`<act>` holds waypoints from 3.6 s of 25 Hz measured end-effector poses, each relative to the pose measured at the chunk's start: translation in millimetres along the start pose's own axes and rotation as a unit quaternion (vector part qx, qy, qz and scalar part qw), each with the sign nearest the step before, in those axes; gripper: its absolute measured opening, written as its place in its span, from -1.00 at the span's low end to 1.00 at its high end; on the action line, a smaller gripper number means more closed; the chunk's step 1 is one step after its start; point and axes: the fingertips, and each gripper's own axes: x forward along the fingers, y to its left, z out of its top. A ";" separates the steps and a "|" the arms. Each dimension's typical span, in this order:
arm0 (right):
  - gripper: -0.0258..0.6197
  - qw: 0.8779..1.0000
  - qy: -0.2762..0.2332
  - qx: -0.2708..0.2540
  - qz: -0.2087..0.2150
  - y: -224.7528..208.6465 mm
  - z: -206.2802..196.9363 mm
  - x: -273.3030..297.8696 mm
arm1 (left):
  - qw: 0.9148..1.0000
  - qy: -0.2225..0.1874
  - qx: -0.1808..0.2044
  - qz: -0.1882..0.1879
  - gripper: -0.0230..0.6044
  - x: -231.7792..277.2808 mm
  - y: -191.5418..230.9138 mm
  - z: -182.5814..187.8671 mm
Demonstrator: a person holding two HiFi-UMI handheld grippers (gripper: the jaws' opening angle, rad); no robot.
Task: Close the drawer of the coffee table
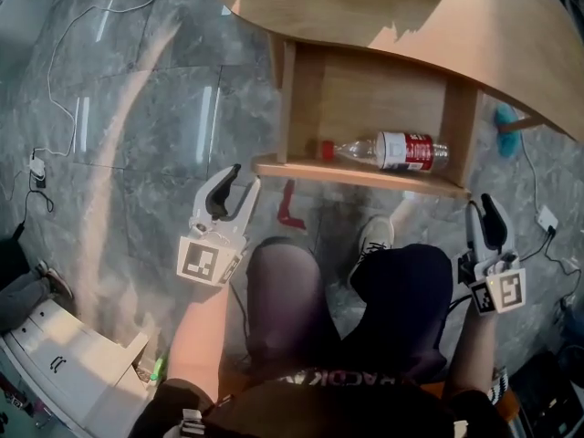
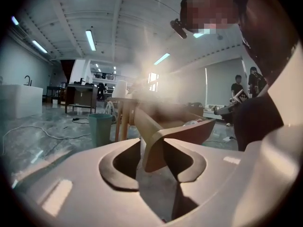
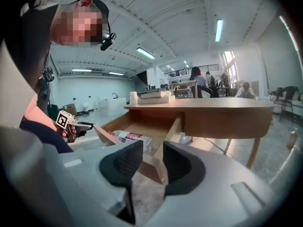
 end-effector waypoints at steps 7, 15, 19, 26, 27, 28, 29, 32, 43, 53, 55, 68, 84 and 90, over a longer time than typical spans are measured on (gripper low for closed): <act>-0.30 0.996 0.065 -0.054 0.008 -4.7 -68.0 6.5 | 0.998 0.008 0.044 -0.039 -0.16 23.1 -4.3 -24.6; -0.25 0.997 0.045 -0.061 0.009 -2.7 -81.8 39.7 | 0.996 -0.012 0.053 -0.072 -0.13 36.9 -13.3 -24.7; -0.22 0.997 0.043 -0.066 0.021 1.8 -82.5 47.8 | 0.996 -0.023 0.037 -0.080 -0.13 37.5 -12.5 -25.9; -0.22 0.998 0.048 -0.044 0.025 2.1 -80.5 47.3 | 0.997 -0.013 0.033 -0.066 -0.24 37.3 -14.6 -20.2; -0.22 0.998 0.047 -0.038 0.026 2.2 -78.1 46.3 | 0.997 -0.013 0.032 -0.062 -0.24 36.3 -14.8 -18.0; -0.22 0.998 0.044 -0.034 0.025 1.8 -74.7 44.9 | 0.998 -0.015 0.031 -0.059 -0.24 35.2 -15.3 -15.3; -0.22 0.998 0.040 -0.032 0.024 0.9 -70.4 43.6 | 0.998 -0.017 0.029 -0.057 -0.24 34.8 -15.3 -12.0; -0.22 0.999 0.026 -0.036 0.020 -3.2 -58.1 45.6 | 0.998 -0.029 0.029 -0.048 -0.24 39.0 -10.2 0.5; -0.22 0.999 0.001 -0.038 0.008 -30.6 -20.8 88.4 | 0.998 -0.056 0.043 -0.004 -0.24 87.5 23.0 36.4; -0.22 0.999 0.015 -0.029 -0.012 -57.9 -1.1 126.9 | 0.997 -0.057 0.048 0.014 -0.24 127.3 42.1 50.2; -0.22 0.999 0.013 -0.022 -0.028 -64.0 2.8 132.5 | 0.997 -0.054 0.048 0.017 -0.24 134.7 43.4 52.0; -0.22 0.990 0.009 -0.001 -0.139 -89.9 16.1 161.8 | 0.995 -0.051 0.028 0.076 -0.24 171.5 65.6 60.5; -0.23 0.970 0.010 0.066 -0.234 -110.8 22.5 189.8 | 0.990 -0.050 -0.010 0.132 -0.26 202.3 80.4 66.9; -0.23 0.968 0.003 0.059 -0.244 -110.4 26.1 191.1 | 0.989 -0.056 -0.010 0.137 -0.26 204.5 83.6 68.3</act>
